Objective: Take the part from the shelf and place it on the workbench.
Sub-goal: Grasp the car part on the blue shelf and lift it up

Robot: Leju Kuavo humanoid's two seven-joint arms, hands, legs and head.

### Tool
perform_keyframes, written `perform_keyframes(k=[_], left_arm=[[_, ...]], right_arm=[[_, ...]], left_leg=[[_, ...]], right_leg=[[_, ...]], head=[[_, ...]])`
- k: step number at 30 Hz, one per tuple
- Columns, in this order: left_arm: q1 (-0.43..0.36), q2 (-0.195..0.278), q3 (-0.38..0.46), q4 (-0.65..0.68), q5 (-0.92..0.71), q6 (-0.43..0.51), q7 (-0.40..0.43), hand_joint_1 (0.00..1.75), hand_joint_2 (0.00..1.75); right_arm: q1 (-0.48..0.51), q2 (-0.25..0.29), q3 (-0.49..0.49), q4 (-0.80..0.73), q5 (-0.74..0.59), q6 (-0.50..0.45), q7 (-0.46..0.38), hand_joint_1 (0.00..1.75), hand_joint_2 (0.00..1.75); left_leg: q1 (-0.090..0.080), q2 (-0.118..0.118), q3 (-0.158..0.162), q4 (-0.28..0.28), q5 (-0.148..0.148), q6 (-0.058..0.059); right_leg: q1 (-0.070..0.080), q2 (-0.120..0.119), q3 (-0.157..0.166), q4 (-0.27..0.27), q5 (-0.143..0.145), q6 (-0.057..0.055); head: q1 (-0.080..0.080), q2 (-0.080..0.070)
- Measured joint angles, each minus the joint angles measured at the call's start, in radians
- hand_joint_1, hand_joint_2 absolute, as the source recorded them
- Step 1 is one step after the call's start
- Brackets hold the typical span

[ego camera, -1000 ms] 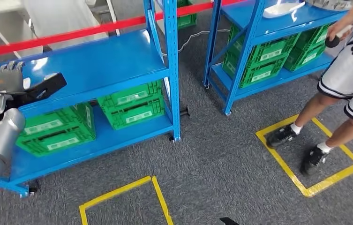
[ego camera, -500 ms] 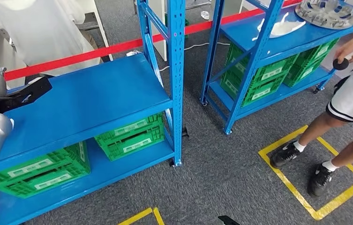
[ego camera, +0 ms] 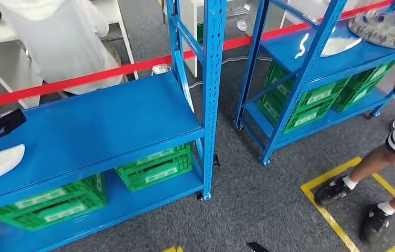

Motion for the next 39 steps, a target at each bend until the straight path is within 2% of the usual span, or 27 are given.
perform_keyframes(k=[1, 2, 5, 15, 27, 31, 34, 39], left_arm=[[0.003, 0.012, -0.001, 0.001, 0.0, -0.006, 0.005, 0.0, 0.0], [0.005, 0.022, -0.002, 0.001, 0.001, -0.01, 0.009, 0.0, 0.0], [0.012, 0.045, -0.002, 0.003, 0.002, -0.021, 0.018, 0.0, 0.0], [0.023, 0.076, -0.002, 0.008, 0.002, -0.038, 0.002, 0.0, 0.0], [0.043, 0.061, 0.022, 0.009, 0.035, -0.042, -0.144, 0.0, 0.0], [0.049, 0.042, 0.025, 0.009, 0.04, -0.09, -0.17, 0.0, 0.0], [0.054, 0.033, 0.03, 0.009, 0.051, -0.141, -0.224, 0.0, 0.0], [0.063, 0.023, 0.035, 0.008, 0.061, -0.155, -0.287, 0.0, 0.0]], right_arm=[[-0.001, 0.0, 0.0, 0.0, 0.0, 0.0, 0.0, 0.0, 0.0], [-0.001, 0.0, 0.0, 0.0, 0.0, 0.0, 0.0, 0.0, 0.0], [-0.001, 0.0, 0.0, 0.0, 0.002, 0.001, 0.0, 0.0, 0.0], [-0.006, 0.0, 0.0, 0.0, 0.012, 0.002, 0.0, 0.0, 0.0], [-0.014, 0.0, 0.0, 0.0, 0.022, 0.005, 0.0, 0.0, 0.0], [-0.014, 0.0, 0.0, 0.0, 0.02, 0.005, 0.0, 0.0, 0.0], [-0.013, 0.0, -0.001, 0.0, 0.017, 0.004, 0.0, 0.0, 0.0], [-0.013, 0.0, -0.005, 0.0, 0.015, 0.004, 0.0, 0.0, 0.0]], left_leg=[[0.0, 0.0, 0.001, 0.0, 0.002, 0.0], [0.001, 0.0, 0.001, -0.001, 0.003, -0.006], [0.002, -0.002, 0.003, -0.005, 0.006, -0.012], [0.002, -0.002, 0.003, -0.006, 0.0, -0.016], [0.001, -0.002, 0.003, -0.005, -0.002, -0.015], [0.001, -0.002, 0.003, -0.005, -0.002, -0.015], [0.001, -0.002, 0.003, -0.005, -0.002, -0.014], [0.0, -0.002, 0.003, -0.005, -0.002, -0.014]], right_leg=[[0.001, -0.001, 0.002, 0.001, -0.004, -0.003], [0.001, -0.001, 0.002, 0.001, -0.003, -0.008], [0.001, -0.004, 0.003, 0.001, -0.004, -0.009], [0.001, -0.005, 0.004, -0.001, -0.01, -0.016], [0.0, -0.005, 0.005, -0.003, -0.011, -0.015], [0.0, -0.004, 0.005, -0.004, -0.011, -0.015], [-0.001, -0.004, 0.005, -0.004, -0.011, -0.015], [-0.001, -0.004, 0.005, -0.004, -0.011, -0.015]], head=[[-0.001, 0.0], [0.0, 0.0], [0.0, 0.0], [0.0, 0.0], [0.0, 0.0], [0.0, 0.0], [0.0, 0.0], [0.0, 0.0]])
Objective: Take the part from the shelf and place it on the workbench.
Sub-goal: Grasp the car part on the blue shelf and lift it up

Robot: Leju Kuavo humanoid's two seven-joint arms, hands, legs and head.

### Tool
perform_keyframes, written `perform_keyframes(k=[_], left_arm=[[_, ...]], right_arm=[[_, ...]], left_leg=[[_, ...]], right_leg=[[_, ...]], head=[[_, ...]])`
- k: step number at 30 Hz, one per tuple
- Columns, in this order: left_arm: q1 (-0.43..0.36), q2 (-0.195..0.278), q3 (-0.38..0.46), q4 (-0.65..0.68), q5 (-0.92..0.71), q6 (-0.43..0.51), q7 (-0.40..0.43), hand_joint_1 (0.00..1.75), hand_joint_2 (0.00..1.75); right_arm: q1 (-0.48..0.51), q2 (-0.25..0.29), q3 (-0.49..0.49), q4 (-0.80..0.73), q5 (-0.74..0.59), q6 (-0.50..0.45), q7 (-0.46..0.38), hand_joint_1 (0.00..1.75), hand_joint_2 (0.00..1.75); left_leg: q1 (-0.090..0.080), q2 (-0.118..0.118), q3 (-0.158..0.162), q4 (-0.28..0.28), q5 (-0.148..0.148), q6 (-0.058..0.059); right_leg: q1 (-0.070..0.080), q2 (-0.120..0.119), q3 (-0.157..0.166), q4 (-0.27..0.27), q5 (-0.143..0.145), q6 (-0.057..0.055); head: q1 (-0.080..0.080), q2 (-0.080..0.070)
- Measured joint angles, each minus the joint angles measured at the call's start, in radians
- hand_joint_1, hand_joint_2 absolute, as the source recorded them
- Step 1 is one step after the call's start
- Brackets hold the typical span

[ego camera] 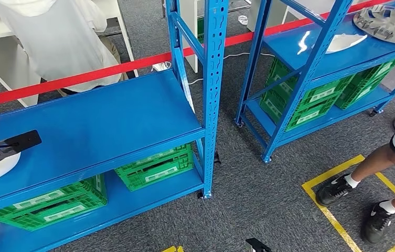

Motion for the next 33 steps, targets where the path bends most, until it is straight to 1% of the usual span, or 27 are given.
perform_keyframes(k=[6, 10, 17, 33], left_arm=[[0.006, -0.004, 0.013, 0.0, 0.017, -0.008, -0.032, 0.0, 0.0], [0.01, -0.007, 0.022, -0.002, 0.025, 0.011, -0.032, 0.0, 1.75], [0.01, -0.015, 0.03, -0.006, 0.029, 0.042, -0.029, 0.0, 1.75], [0.01, -0.016, 0.031, -0.006, 0.028, 0.044, -0.025, 0.0, 1.75]], right_arm=[[0.0, 0.0, -0.001, 0.0, 0.003, -0.001, 0.0, 0.0, 0.0], [0.0, 0.0, -0.002, 0.0, 0.001, -0.001, 0.0, 0.0, 0.0], [0.0, 0.0, -0.004, 0.0, -0.004, -0.005, 0.0, 0.0, 0.0], [0.0, 0.0, -0.005, 0.0, -0.002, -0.014, 0.0, 0.0, 0.0]], left_leg=[[0.0, 0.0, 0.0, 0.0, 0.0, 0.0], [0.0, 0.0, 0.0, 0.0, 0.0, 0.0], [0.0, 0.0, 0.0, 0.0, 0.0, 0.0], [0.0, 0.0, 0.0, 0.0, 0.0, 0.0]], right_leg=[[0.0, 0.0, 0.0, 0.0, 0.0, 0.0], [0.0, 0.0, 0.0, 0.0, 0.0, 0.0], [0.0, 0.0, 0.0, 0.0, 0.0, 0.0], [0.0, 0.0, 0.0, 0.0, 0.0, 0.0]], head=[[0.0, 0.0], [0.0, 0.0], [0.0, 0.0], [0.0, 0.0]])
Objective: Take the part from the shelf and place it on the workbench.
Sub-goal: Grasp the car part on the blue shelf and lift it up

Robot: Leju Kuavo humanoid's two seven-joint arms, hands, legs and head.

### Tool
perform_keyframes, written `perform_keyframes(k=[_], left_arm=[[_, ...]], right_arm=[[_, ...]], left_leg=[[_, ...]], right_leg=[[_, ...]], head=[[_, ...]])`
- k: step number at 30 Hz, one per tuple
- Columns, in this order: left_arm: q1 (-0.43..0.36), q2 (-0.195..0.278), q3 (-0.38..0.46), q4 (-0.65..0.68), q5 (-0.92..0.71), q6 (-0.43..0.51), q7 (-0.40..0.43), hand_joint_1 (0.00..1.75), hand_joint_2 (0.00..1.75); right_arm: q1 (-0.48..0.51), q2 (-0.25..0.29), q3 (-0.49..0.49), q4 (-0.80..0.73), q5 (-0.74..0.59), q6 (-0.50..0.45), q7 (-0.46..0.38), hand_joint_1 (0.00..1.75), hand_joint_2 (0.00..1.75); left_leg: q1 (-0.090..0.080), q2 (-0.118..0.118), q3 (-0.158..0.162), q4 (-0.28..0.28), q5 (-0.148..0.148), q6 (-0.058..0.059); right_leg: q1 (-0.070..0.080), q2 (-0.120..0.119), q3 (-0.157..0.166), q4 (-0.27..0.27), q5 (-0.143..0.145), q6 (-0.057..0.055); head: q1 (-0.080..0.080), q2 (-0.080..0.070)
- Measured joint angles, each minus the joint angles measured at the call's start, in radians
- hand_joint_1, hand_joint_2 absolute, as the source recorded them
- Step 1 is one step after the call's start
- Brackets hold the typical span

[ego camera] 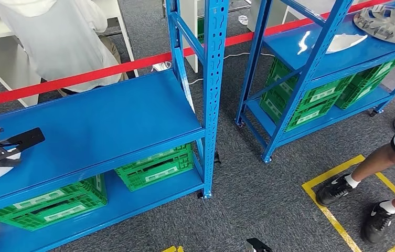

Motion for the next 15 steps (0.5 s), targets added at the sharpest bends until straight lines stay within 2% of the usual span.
perform_keyframes(k=[8, 15], left_arm=[[0.0, 0.001, 0.0, 0.0, -0.029, -0.008, 0.016, 0.0, 1.75], [0.025, 0.018, -0.002, 0.001, -0.07, -0.057, 0.038, 0.0, 1.75]], right_arm=[[0.0, 0.0, 0.0, 0.0, 0.007, 0.001, 0.0, 0.0, 0.0], [0.0, 0.0, 0.0, 0.0, 0.017, 0.001, 0.0, 0.0, 0.0]], left_leg=[[0.0, 0.0, 0.0, 0.0, 0.0, 0.0], [0.0, 0.0, 0.0, 0.0, 0.0, 0.0]], right_leg=[[0.0, 0.0, 0.0, 0.0, 0.0, 0.0], [0.0, 0.0, 0.0, 0.0, 0.0, 0.0]], head=[[0.0, 0.0], [0.0, 0.0]])
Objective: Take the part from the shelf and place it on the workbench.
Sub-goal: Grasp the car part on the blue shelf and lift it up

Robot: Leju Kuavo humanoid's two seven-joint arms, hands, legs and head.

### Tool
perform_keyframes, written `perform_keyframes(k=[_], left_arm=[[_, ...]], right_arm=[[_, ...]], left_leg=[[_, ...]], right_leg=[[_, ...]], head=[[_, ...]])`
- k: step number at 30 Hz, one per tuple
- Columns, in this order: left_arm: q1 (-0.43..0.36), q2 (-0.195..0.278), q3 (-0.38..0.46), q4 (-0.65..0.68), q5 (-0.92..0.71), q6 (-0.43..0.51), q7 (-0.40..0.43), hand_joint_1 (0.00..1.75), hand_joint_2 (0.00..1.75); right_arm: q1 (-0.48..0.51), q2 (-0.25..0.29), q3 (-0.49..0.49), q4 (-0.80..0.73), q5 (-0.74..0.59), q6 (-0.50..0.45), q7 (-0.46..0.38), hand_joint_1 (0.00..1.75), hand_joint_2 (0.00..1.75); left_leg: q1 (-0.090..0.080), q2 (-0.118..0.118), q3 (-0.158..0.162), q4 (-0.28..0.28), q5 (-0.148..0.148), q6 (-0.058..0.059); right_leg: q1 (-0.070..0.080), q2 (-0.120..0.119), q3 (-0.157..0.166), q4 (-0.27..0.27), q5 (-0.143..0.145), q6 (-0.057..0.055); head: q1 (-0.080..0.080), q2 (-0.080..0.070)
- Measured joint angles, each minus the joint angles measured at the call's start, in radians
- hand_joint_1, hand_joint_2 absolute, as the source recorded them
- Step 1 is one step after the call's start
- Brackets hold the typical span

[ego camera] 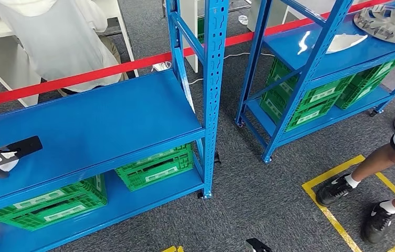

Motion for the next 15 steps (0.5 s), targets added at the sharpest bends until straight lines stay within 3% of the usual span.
perform_keyframes(k=[7, 15], left_arm=[[0.031, 0.01, -0.001, 0.001, -0.006, -0.035, 0.019, 0.0, 1.75], [0.125, 0.0, -0.001, 0.005, -0.005, -0.031, 0.06, 0.0, 1.75]], right_arm=[[0.0, 0.0, 0.0, 0.0, 0.002, 0.0, 0.0, 0.0, 0.0], [0.0, -0.002, 0.0, 0.0, 0.005, 0.0, 0.0, 0.0, 0.0]], left_leg=[[0.0, 0.0, 0.0, 0.0, -0.001, 0.0], [-0.001, 0.0, 0.001, 0.0, -0.002, 0.002]], right_leg=[[0.0, 0.0, 0.0, 0.0, 0.0, 0.0], [-0.001, 0.0, 0.001, 0.0, -0.001, 0.001]], head=[[0.0, 0.0], [0.0, 0.0]])
